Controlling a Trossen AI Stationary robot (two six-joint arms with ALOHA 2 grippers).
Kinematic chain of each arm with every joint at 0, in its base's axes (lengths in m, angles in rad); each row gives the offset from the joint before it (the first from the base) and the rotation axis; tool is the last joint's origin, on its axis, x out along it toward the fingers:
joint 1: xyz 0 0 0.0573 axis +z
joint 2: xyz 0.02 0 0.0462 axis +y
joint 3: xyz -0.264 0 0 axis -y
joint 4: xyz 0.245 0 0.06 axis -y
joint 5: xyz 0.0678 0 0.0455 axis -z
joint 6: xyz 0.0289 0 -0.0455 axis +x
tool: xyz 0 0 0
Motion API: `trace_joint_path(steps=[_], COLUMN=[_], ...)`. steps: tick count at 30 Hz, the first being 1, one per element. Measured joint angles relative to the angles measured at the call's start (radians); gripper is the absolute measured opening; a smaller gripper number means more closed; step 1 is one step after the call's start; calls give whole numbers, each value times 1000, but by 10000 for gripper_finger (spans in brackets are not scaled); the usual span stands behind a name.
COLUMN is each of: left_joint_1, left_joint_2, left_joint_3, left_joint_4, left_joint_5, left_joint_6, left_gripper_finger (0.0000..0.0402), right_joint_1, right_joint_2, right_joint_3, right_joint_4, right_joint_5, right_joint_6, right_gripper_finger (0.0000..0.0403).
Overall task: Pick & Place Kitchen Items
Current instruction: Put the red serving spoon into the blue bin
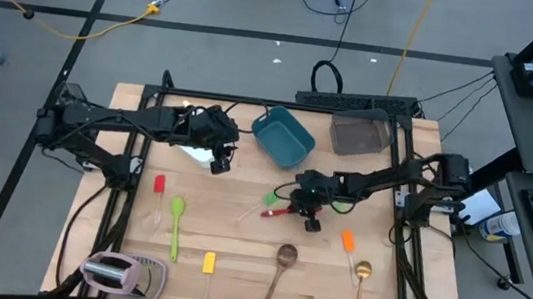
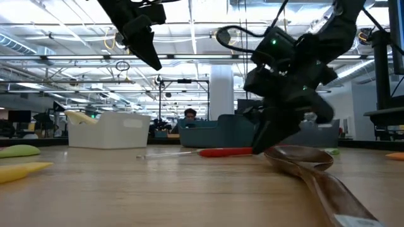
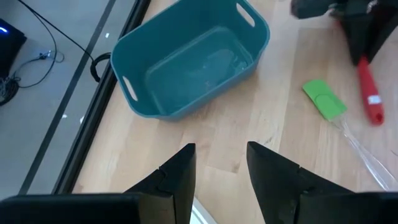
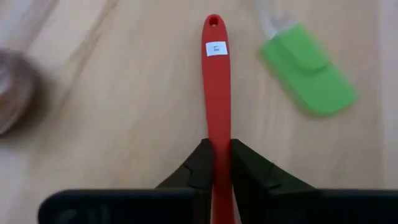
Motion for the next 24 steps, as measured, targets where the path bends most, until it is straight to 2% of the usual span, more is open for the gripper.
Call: trace_joint_path(steps=[3,5,11,14,16,20,24], left_joint_1=[0,-1,-30,-59,-81,-123,-167], left_joint_2=[0,0,0,0,0,0,0], left_joint_3=[0,0,0,0,0,0,0], left_joint_4=[2,2,0,0,1,3,2], left_joint_5=[0,0,0,0,0,0,0], left_joint_6=[-16,-32,-82,-101,-102,-130,-183], left_gripper_finger=[147,147,147,147,147,147,147], right_joint_1=[13,21,37,29,16,-41,-110], right_joint_2=[-80,-136,-274,-317,-326,-328,-295], right_joint_3=[-5,0,-2,0,-1,0,0], right_joint_4=[-10,4,18,93,209,469,559], right_joint_5=[-5,29,295,416,479,482,466], right_joint_6=[47,49,27,-37,-75,-100,-110], right_gripper_finger=[39,38,31,35,36,32,33])
